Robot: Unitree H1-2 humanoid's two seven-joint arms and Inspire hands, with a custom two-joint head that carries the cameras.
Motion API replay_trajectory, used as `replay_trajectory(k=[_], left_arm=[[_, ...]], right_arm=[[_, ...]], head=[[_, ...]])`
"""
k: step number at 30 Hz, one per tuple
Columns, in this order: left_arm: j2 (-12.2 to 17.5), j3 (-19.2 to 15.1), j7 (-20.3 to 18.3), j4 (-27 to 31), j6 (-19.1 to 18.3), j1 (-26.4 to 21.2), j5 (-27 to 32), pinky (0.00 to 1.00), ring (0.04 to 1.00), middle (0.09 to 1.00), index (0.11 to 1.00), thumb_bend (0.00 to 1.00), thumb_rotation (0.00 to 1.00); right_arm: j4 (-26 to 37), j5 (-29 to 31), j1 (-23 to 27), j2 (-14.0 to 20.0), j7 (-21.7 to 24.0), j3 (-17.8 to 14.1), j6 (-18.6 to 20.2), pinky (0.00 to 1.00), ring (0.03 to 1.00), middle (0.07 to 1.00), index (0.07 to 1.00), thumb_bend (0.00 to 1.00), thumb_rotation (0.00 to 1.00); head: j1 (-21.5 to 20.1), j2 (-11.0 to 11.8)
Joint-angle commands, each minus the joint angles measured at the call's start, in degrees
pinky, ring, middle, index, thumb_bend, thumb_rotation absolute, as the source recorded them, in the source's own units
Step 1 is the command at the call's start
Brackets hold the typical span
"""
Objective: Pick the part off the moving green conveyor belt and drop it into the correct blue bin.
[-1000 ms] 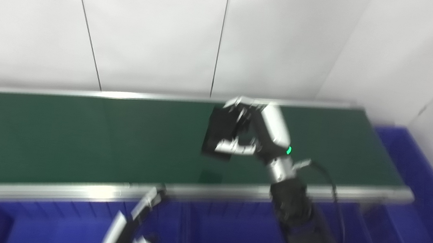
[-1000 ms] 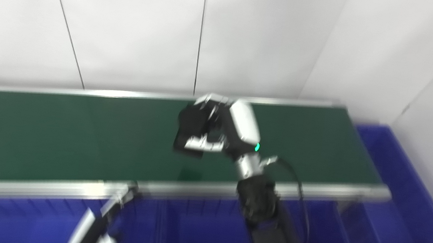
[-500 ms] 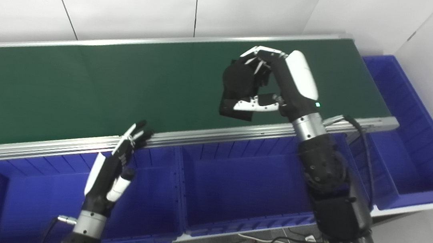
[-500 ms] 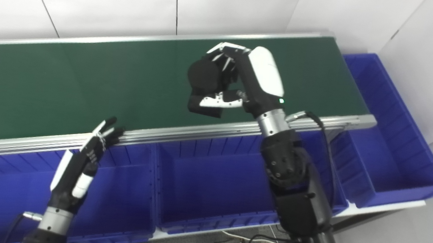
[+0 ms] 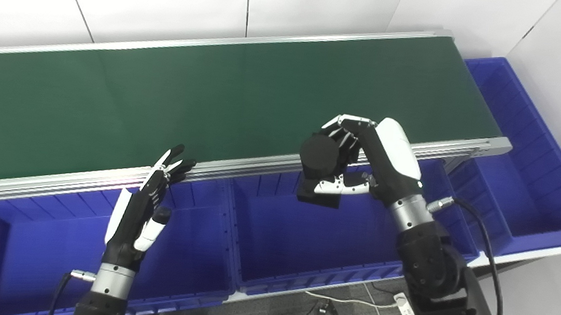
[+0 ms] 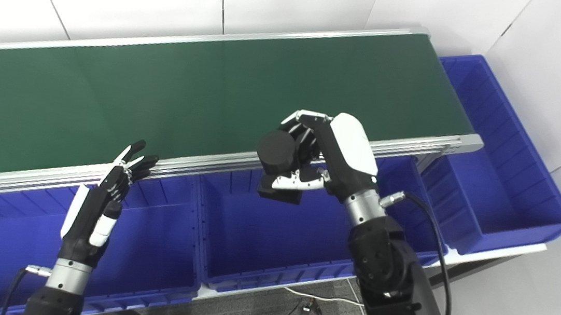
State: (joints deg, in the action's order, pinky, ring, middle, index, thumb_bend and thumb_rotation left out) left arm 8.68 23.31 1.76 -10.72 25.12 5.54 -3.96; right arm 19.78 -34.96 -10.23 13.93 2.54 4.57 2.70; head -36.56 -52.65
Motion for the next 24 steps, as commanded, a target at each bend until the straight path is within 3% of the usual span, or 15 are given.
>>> replay_trajectory(k=[1, 5, 11, 17, 24], left_arm=[[-0.4, -0.2, -0.5, 2.2, 1.8, -0.4, -0.4, 0.84, 0.849, 0.838, 0.928, 0.73, 1.00], [-0.6, -0.2, -0.5, 1.9, 1.8, -0.2, -0.6, 0.83, 0.851, 0.840, 0.929, 0.73, 1.00], [-1.1, -0.4, -1.7, 1.6, 1.8, 0.2, 0.7, 0.86, 0.864, 0.850, 0.929, 0.75, 1.00], [-2.1, -1.4, -3.8, 1.7, 1.8, 0.9, 1.8, 0.90, 0.889, 0.859, 0.930, 0.78, 1.00], [-2.4, -1.6, -4.2, 2.1, 1.8, 1.4, 1.0, 0.90, 0.892, 0.864, 0.936, 0.77, 1.00]], right_arm=[[-0.7, -1.6, 0.0, 0.3, -2.5, 1.0, -4.3, 0.23, 0.288, 0.405, 0.516, 0.52, 0.00], [-3.7, -2.8, 0.0, 0.6, -3.9, 2.6, -6.1, 0.29, 0.354, 0.437, 0.517, 0.52, 0.00], [-10.7, -6.4, 1.9, 1.0, -5.8, 6.8, -8.8, 0.25, 0.302, 0.409, 0.519, 0.52, 0.00], [-18.5, -10.2, 5.1, 1.7, -8.4, 11.4, -11.5, 0.28, 0.332, 0.417, 0.523, 0.52, 0.00], [-28.1, -13.4, 8.3, 1.5, -12.0, 15.2, -12.1, 0.24, 0.304, 0.411, 0.523, 0.52, 0.00]], head=[[0.3, 0.2], [1.1, 0.4], [2.1, 0.9], [3.0, 1.0], [4.7, 1.0]])
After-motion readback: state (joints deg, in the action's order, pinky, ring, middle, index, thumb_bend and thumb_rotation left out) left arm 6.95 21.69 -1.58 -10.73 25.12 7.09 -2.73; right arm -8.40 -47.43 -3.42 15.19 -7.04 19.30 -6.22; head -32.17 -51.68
